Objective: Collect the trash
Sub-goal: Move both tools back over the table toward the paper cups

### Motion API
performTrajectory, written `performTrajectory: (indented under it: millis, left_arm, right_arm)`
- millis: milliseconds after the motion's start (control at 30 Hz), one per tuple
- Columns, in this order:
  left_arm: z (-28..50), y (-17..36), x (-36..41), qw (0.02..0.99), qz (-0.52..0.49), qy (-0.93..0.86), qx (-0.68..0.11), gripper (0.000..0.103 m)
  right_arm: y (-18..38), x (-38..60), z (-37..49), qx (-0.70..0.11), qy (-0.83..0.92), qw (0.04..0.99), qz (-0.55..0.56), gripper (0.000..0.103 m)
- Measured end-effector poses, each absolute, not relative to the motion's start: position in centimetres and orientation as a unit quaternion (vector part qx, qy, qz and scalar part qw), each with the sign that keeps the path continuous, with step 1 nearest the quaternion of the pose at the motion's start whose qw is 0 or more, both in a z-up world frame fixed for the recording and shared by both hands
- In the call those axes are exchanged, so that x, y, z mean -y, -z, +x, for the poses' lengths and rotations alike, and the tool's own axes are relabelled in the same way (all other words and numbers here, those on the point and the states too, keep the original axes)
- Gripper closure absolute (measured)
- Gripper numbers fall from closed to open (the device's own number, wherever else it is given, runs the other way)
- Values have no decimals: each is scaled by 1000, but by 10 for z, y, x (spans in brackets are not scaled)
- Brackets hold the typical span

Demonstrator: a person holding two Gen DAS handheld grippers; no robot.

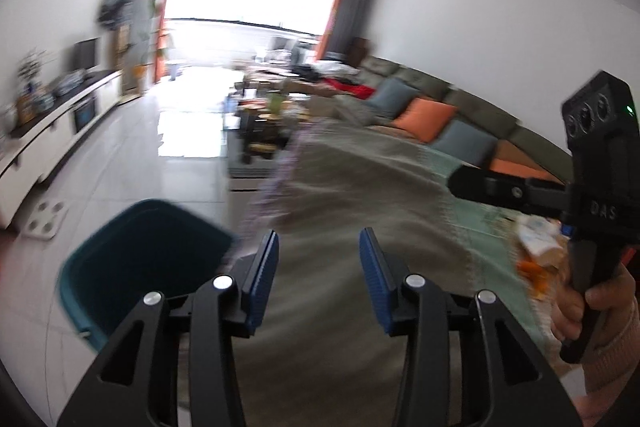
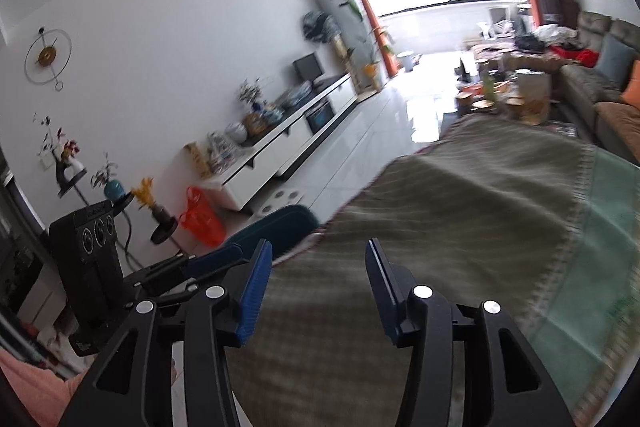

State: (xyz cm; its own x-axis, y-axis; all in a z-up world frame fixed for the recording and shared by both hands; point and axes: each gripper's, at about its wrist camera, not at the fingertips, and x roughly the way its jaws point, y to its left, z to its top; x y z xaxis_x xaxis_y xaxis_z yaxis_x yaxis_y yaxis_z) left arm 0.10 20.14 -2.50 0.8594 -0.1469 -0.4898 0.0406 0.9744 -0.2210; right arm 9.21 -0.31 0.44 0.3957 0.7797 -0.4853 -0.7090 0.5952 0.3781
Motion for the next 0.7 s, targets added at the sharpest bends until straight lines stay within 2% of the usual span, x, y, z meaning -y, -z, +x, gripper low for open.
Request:
performTrajectory:
  millis: [367,700]
  left_arm:
    - [24,30,-66,934,-39,224,-277,60]
    - [50,43,23,897,4,311,-312,59]
  right_arm:
    - [6,134,62,-305,-311,896,88,52]
    - [18,242,43,-296,-167,931,134,49]
